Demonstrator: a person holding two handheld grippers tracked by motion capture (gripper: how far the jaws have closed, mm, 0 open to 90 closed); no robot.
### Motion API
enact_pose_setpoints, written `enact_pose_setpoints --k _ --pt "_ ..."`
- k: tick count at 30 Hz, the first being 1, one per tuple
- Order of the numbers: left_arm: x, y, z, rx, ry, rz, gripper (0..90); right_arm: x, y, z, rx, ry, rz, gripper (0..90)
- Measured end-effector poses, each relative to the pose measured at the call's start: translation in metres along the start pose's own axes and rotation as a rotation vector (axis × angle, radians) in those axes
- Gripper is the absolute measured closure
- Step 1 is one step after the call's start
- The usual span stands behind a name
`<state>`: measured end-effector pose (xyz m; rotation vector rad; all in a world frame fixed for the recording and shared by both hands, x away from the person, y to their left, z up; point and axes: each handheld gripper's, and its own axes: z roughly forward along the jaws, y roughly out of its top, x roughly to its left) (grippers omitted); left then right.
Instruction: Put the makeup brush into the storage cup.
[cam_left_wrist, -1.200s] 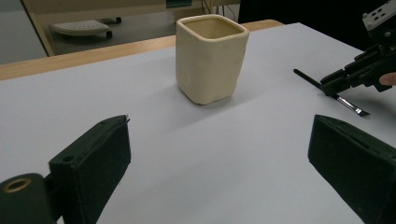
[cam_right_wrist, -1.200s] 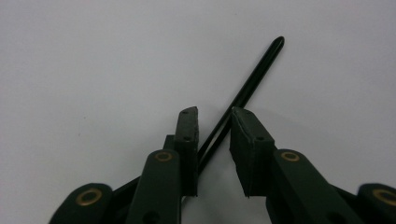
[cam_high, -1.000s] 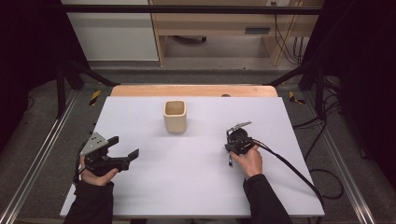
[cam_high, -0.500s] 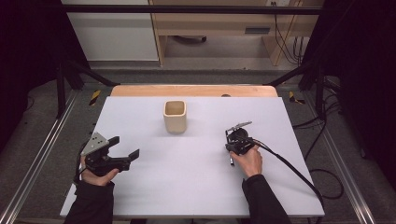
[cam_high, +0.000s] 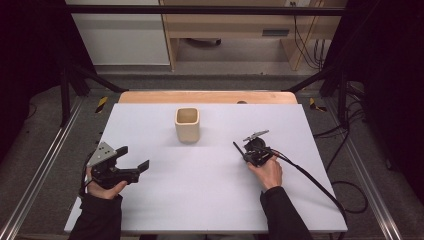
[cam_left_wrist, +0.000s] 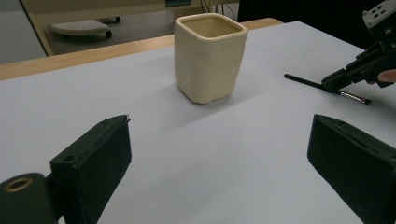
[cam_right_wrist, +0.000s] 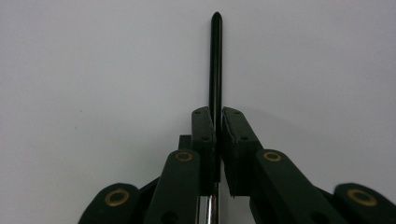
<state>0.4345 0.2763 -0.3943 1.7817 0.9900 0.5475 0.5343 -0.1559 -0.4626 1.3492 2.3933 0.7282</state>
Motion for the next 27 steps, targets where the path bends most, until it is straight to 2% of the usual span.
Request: enact_pose_setpoints --k 3,5,9,12,13,17,18,19,22,23,25,27 --pt "0.000 0.000 0.000 0.000 0.000 0.000 6.0 0.000 0.000 0.000 0.002 0.002 0.004 83.7" --pt "0.000 0.000 0.000 0.001 0.000 0.000 6.0 0.000 0.000 0.000 -0.006 -0.006 -0.016 82.3" --pt "0.000 0.001 0.000 -0.001 0.000 0.002 6.0 -0.001 0.002 -0.005 -0.018 -0.003 -0.013 70.9" --pt "0.000 0.001 -0.001 -0.002 -0.001 0.003 6.0 -0.003 0.007 -0.013 -0.014 -0.002 -0.035 65.8" --pt "0.000 0.001 -0.001 -0.001 -0.001 0.003 6.0 -0.002 0.010 -0.016 -0.004 0.007 -0.028 62.9" --pt "0.000 0.001 -0.001 0.000 -0.002 0.004 6.0 -0.004 0.017 -0.021 0.022 0.025 -0.057 57.3" --pt "0.000 0.001 -0.001 0.000 -0.003 0.004 6.0 -0.003 0.022 -0.021 0.056 0.017 -0.071 54.7" --pt "0.000 0.001 -0.001 0.000 -0.003 0.004 6.0 -0.003 0.023 -0.020 0.067 0.021 -0.076 54.0" --pt "0.000 0.001 -0.001 0.002 -0.003 0.006 6.0 -0.003 0.028 -0.016 0.126 0.019 -0.113 54.4" --pt "0.000 0.001 -0.001 0.002 -0.003 0.006 6.0 -0.003 0.028 -0.016 0.126 0.019 -0.113 54.4" --pt "0.000 0.001 -0.001 0.002 -0.004 0.006 6.0 -0.002 0.031 -0.011 0.179 0.034 -0.117 57.8" --pt "0.001 0.001 -0.001 0.002 -0.005 0.006 6.0 -0.003 0.030 -0.008 0.187 0.032 -0.124 59.6"
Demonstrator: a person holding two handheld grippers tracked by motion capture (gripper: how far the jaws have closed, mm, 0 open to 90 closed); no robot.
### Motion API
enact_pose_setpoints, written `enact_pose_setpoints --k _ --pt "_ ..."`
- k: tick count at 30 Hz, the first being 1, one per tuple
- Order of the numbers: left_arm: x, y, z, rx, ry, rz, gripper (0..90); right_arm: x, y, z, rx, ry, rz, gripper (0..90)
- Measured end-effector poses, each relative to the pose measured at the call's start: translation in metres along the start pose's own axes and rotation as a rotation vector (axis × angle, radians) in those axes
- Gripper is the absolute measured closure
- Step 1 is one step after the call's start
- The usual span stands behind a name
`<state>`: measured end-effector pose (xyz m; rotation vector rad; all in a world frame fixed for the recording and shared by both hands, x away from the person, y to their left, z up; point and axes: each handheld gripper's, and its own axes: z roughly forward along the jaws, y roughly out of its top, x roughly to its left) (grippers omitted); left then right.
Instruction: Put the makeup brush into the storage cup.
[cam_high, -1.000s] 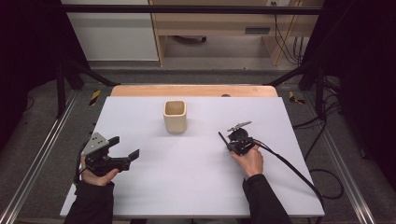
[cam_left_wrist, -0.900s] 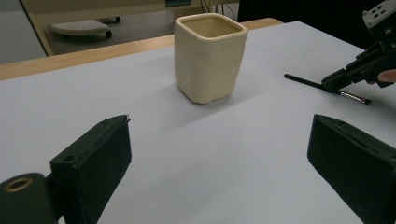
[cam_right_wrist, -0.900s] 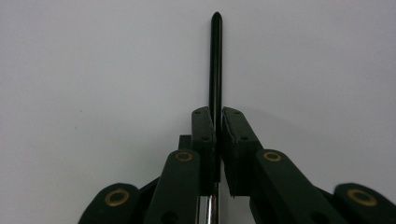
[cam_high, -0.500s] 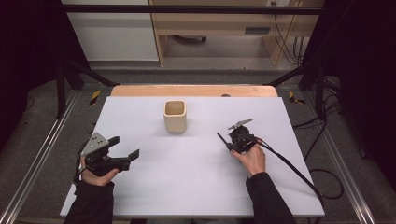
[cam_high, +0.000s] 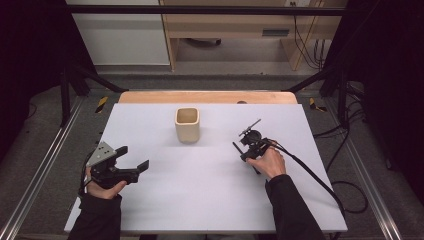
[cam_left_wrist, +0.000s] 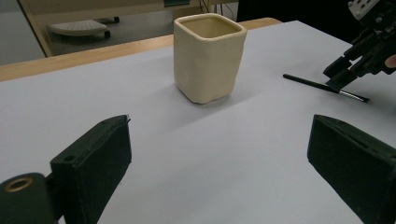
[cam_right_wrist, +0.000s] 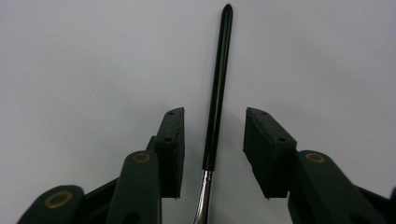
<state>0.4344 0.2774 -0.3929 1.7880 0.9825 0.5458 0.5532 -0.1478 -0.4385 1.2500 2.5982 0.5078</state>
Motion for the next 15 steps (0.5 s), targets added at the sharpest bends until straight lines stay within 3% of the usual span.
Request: enact_pose_setpoints --k 5,15 --pt "0.0000 -0.0002 0.0004 0.005 -0.002 0.003 6.1 -0.0006 -0.0007 0.0073 0.036 0.011 -0.021 67.8" --pt "-0.0010 -0.0008 0.0023 0.015 -0.005 0.010 6.1 -0.0002 0.0009 0.0115 0.078 0.040 0.009 81.2"
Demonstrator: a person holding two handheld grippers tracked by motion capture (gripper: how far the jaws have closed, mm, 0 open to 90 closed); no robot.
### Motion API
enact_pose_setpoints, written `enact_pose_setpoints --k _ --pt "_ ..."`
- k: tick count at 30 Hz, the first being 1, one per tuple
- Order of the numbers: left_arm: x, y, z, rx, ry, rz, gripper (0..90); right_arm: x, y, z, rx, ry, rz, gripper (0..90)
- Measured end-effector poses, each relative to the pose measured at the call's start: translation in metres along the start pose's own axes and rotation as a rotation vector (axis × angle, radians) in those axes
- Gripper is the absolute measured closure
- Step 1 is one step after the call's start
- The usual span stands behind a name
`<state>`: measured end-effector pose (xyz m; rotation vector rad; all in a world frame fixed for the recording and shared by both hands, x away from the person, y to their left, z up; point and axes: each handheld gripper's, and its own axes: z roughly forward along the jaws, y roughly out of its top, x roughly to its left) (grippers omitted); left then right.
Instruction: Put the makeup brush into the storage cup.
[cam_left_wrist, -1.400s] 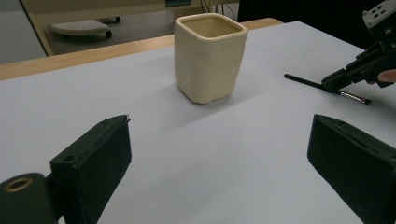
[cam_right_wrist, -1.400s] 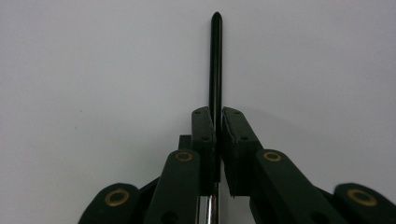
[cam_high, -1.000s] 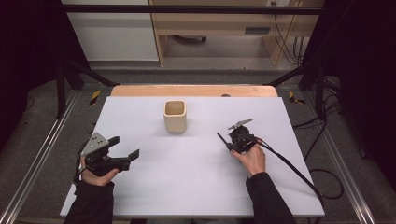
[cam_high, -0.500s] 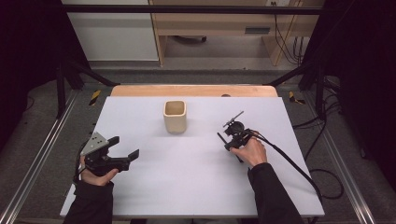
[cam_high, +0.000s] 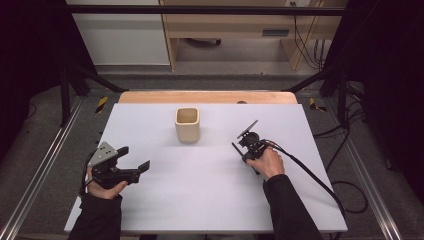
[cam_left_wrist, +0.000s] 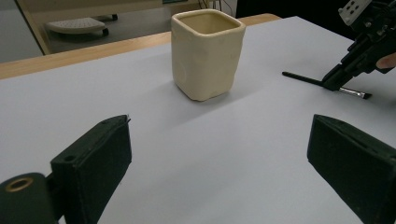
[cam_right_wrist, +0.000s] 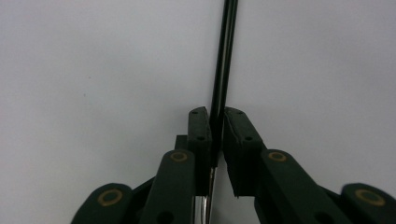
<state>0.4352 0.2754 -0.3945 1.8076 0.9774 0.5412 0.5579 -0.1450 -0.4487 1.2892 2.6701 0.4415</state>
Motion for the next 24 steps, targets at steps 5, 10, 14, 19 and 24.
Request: enact_pose_setpoints --k 5,10,14,19,24 --pt "-0.001 0.000 0.001 0.002 -0.001 0.003 6.1 -0.001 0.001 0.000 0.008 0.002 0.008 83.6" --pt "-0.001 0.000 0.001 0.004 -0.004 0.007 6.2 -0.001 0.001 0.000 0.007 0.004 0.007 84.0" --pt "-0.002 0.001 0.001 0.005 -0.004 0.013 6.2 0.000 0.000 -0.002 -0.003 -0.001 -0.005 84.1" --pt "-0.004 0.001 0.001 0.009 -0.008 0.018 6.2 0.002 -0.002 -0.010 -0.040 0.021 -0.022 84.1" --pt "-0.008 0.002 0.004 0.017 -0.018 0.033 6.2 0.008 -0.009 -0.032 -0.097 0.058 -0.048 84.1"
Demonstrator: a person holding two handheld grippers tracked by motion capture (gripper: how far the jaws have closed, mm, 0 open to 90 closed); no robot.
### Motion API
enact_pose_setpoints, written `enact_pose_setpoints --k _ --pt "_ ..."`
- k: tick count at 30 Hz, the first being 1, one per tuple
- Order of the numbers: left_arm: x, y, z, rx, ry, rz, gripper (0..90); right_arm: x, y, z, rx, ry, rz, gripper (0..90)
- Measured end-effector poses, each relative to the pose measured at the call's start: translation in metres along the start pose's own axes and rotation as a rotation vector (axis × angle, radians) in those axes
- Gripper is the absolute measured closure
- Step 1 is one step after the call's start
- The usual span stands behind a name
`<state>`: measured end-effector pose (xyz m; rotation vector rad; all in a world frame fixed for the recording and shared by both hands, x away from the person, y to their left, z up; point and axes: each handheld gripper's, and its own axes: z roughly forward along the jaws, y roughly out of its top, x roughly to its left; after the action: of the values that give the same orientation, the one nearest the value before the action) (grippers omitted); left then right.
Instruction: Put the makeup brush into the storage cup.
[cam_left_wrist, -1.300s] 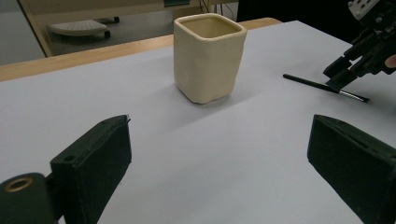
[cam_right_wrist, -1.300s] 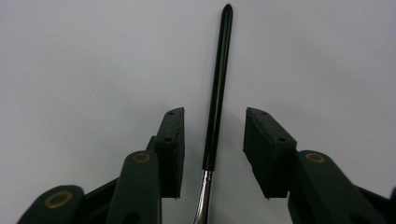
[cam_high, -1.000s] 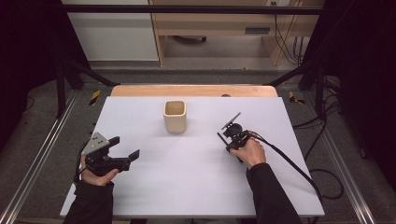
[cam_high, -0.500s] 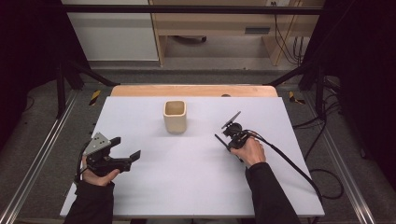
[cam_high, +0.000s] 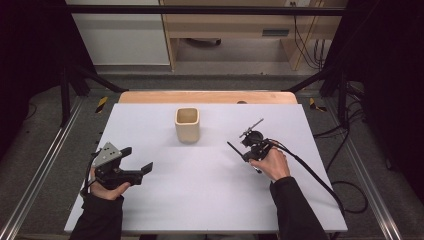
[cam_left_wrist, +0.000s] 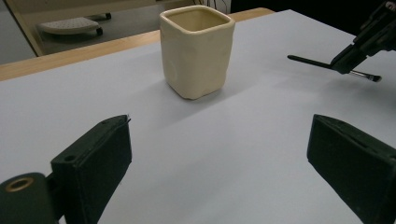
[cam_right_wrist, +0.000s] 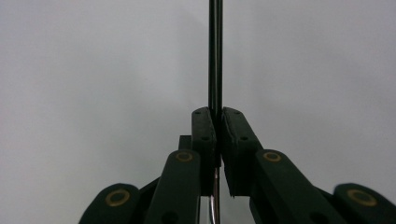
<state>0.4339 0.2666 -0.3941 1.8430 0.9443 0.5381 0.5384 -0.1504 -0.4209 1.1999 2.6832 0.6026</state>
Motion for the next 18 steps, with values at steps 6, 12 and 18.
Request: enact_pose_setpoints --k 6,12,18 --pt "-0.008 0.002 0.004 0.018 -0.019 0.032 6.2 0.010 -0.006 -0.023 -0.059 0.055 -0.058 84.1" --pt "-0.019 0.003 0.009 0.034 -0.041 0.065 6.1 0.020 -0.013 -0.036 -0.100 0.091 -0.125 84.0" --pt "-0.033 0.006 0.019 0.070 -0.065 0.116 6.0 0.032 -0.017 -0.043 -0.129 0.124 -0.193 84.1"
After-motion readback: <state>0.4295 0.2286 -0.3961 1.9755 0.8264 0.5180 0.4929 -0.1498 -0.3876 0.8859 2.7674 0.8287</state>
